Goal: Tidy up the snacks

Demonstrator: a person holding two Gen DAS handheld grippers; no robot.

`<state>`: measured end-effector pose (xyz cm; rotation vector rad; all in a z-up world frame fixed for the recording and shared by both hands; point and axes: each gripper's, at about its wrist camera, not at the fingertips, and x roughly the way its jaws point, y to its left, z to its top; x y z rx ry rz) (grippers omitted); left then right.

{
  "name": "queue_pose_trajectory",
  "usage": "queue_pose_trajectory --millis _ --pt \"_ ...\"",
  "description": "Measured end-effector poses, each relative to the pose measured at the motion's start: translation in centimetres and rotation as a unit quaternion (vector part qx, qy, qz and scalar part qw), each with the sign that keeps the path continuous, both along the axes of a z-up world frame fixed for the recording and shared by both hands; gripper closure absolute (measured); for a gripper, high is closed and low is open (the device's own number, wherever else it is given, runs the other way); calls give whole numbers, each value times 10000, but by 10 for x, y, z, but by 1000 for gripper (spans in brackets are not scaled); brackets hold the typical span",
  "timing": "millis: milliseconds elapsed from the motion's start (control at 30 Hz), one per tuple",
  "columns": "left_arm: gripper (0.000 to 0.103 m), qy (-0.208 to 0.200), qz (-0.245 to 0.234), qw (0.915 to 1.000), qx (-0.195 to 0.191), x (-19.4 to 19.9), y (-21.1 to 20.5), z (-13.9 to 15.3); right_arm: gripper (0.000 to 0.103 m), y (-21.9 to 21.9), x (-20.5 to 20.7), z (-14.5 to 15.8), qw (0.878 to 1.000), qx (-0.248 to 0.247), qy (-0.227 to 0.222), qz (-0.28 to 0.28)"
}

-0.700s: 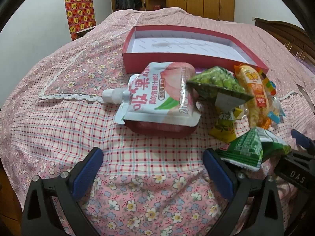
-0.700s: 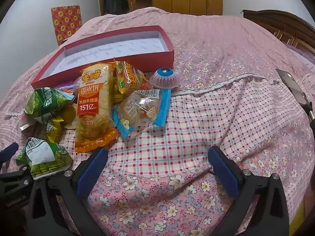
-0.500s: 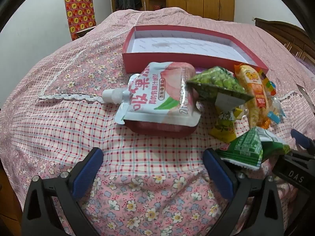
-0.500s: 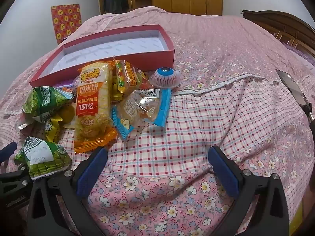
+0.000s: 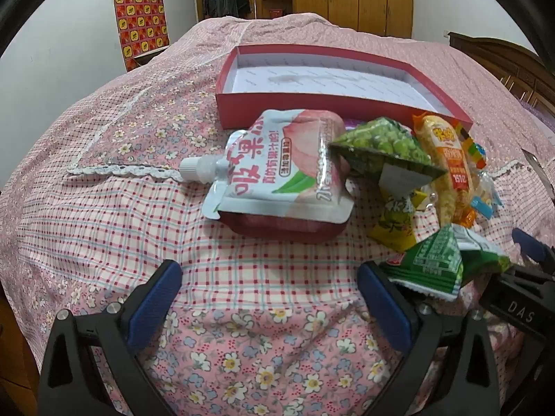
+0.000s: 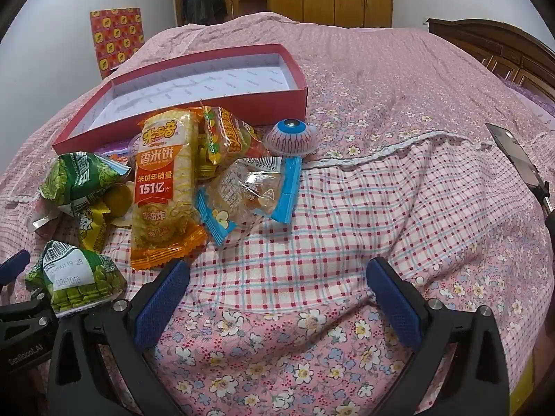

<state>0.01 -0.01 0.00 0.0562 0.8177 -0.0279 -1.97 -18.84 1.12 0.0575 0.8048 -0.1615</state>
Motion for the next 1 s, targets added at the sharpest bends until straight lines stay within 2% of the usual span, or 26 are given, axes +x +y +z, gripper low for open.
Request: queue_pose_trajectory --millis 1000 --pt "0 -2 0 10000 -7 0 0 0 0 -3 0 -1 10000 -4 -6 -2"
